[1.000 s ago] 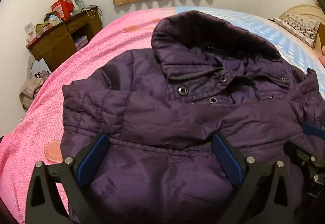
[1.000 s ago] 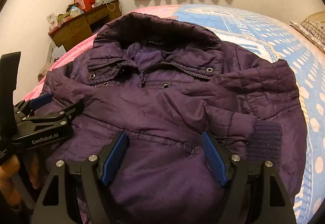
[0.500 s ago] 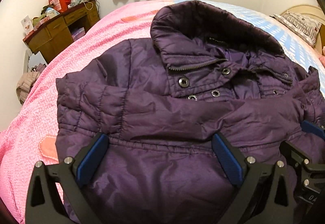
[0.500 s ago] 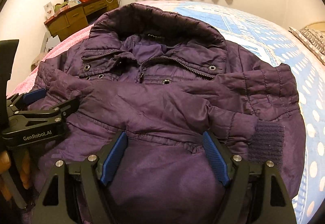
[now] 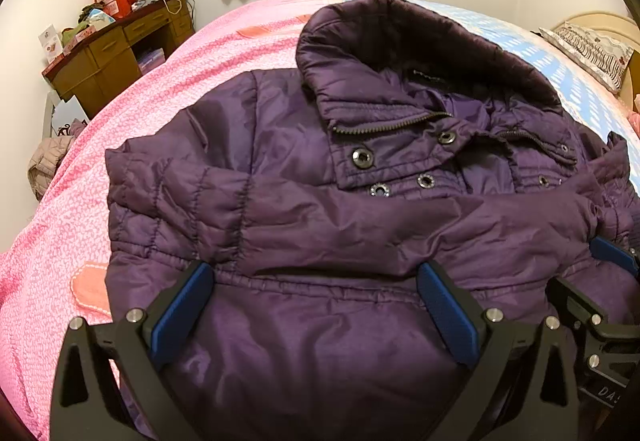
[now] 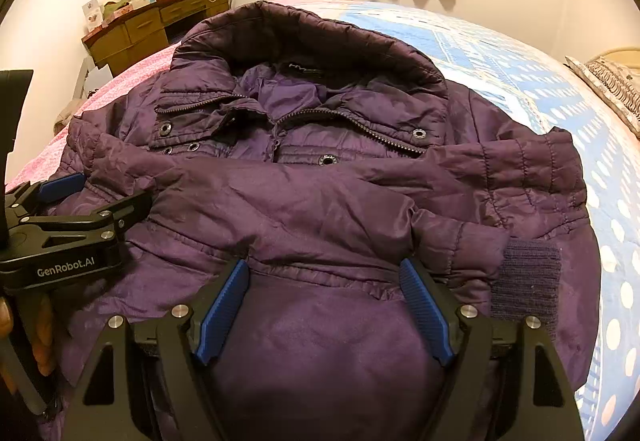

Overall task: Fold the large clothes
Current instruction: 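Withdraw the left gripper from the folded sleeve, then grasp the jacket hem with both grippers and lift it toward the collar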

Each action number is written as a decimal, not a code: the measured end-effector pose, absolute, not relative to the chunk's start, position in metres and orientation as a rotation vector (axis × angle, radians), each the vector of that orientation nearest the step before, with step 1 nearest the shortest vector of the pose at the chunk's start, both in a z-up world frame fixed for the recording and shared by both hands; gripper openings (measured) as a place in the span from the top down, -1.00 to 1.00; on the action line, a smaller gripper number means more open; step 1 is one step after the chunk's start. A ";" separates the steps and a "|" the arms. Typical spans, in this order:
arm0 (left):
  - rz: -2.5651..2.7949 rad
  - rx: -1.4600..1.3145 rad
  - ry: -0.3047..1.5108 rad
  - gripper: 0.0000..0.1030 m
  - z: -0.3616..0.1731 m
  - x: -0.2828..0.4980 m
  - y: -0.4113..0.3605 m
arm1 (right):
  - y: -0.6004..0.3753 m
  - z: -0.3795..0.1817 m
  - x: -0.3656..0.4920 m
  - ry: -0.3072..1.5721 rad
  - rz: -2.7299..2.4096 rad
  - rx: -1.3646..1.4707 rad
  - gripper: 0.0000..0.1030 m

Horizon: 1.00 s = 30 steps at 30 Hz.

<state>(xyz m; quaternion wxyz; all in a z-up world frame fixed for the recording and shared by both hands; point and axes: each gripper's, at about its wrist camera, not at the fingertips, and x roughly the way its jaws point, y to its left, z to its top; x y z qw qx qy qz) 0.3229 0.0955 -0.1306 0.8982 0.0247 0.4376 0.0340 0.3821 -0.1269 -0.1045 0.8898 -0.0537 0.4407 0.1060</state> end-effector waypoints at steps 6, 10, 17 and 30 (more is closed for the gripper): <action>0.070 0.051 0.907 -1.00 -0.131 0.323 0.096 | -0.127 -0.105 0.382 0.915 0.219 -0.112 -0.53; 0.070 0.051 0.906 -1.00 -0.131 0.323 0.096 | -0.126 -0.105 0.382 0.914 0.217 -0.115 -0.53; 0.071 0.055 0.905 -1.00 -0.131 0.324 0.097 | -0.125 -0.104 0.382 0.915 0.209 -0.124 -0.53; -0.124 0.056 0.744 -1.00 -0.028 0.316 0.114 | -0.174 -0.001 0.412 0.753 0.236 -0.130 -0.53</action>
